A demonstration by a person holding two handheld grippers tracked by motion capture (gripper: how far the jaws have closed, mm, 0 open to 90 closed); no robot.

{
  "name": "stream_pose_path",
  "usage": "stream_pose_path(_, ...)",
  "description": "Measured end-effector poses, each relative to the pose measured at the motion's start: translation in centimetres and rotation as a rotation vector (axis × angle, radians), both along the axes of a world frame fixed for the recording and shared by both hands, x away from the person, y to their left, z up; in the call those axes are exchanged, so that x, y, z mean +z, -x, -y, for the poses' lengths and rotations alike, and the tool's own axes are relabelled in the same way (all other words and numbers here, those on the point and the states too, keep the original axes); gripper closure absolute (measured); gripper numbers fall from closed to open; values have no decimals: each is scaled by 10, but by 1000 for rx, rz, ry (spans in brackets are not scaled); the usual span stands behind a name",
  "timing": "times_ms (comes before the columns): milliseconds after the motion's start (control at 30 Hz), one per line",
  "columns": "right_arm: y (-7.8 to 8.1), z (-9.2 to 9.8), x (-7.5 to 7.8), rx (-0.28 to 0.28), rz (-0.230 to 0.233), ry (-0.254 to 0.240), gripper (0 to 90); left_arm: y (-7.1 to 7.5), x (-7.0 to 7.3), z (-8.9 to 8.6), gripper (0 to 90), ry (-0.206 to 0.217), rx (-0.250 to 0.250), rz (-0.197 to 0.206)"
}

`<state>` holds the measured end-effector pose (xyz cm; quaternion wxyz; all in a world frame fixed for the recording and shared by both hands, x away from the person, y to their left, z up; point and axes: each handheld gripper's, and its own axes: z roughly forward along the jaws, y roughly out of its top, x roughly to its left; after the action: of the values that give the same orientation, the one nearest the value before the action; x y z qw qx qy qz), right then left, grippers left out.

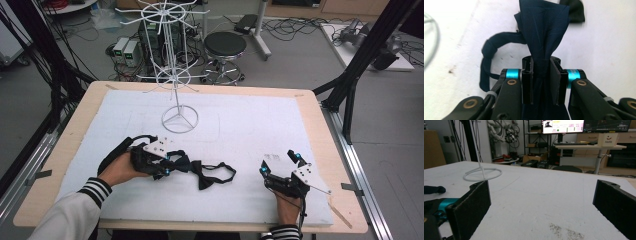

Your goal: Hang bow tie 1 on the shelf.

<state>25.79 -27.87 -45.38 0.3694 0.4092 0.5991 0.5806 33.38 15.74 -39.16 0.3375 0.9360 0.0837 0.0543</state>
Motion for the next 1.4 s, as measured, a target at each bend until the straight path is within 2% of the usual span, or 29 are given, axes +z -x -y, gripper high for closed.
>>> stream_pose_path(133,0,0,0,3,-7,-3,7,-1,8,-9,742,66,32,11)
stream_pose_path(300,0,0,0,2,-7,0,7,-3,14,-20,743,145,83,-11)
stream_pose_path(533,0,-1,0,4,-8,1,6,-6,20,-29,743,212,138,-12)
stream_pose_path(667,0,-1,0,3,-7,3,6,-7,24,-35,744,270,201,-11)
stream_pose_path(833,0,-1,0,4,-7,6,6,-9,30,-46,746,339,252,-7)
stream_pose_path(1100,0,-1,0,4,-7,6,7,-10,37,-61,746,391,331,33)
stream_pose_path(1233,0,-1,0,4,-6,7,7,-10,40,-65,746,399,366,40)
stream_pose_path(1400,0,-1,0,4,-6,6,6,-11,45,-72,746,439,396,50)
